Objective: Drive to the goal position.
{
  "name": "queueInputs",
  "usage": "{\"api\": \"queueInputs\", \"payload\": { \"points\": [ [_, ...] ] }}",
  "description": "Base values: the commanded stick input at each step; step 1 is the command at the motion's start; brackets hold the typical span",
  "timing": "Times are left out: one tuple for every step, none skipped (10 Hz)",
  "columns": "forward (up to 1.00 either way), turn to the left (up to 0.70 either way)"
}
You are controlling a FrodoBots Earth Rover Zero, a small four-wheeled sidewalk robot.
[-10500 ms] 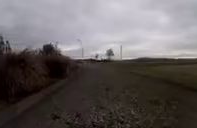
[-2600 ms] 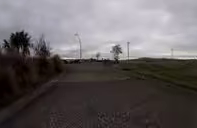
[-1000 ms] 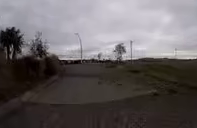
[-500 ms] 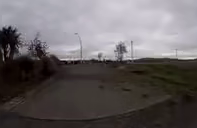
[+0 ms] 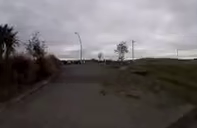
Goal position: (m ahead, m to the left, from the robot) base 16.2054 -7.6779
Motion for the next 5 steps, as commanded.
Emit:
{"api": "queueInputs", "payload": {
  "points": [
    [1.00,0.00],
    [1.00,0.00],
    [1.00,0.00],
    [1.00,0.00],
    [1.00,0.00]
  ]
}}
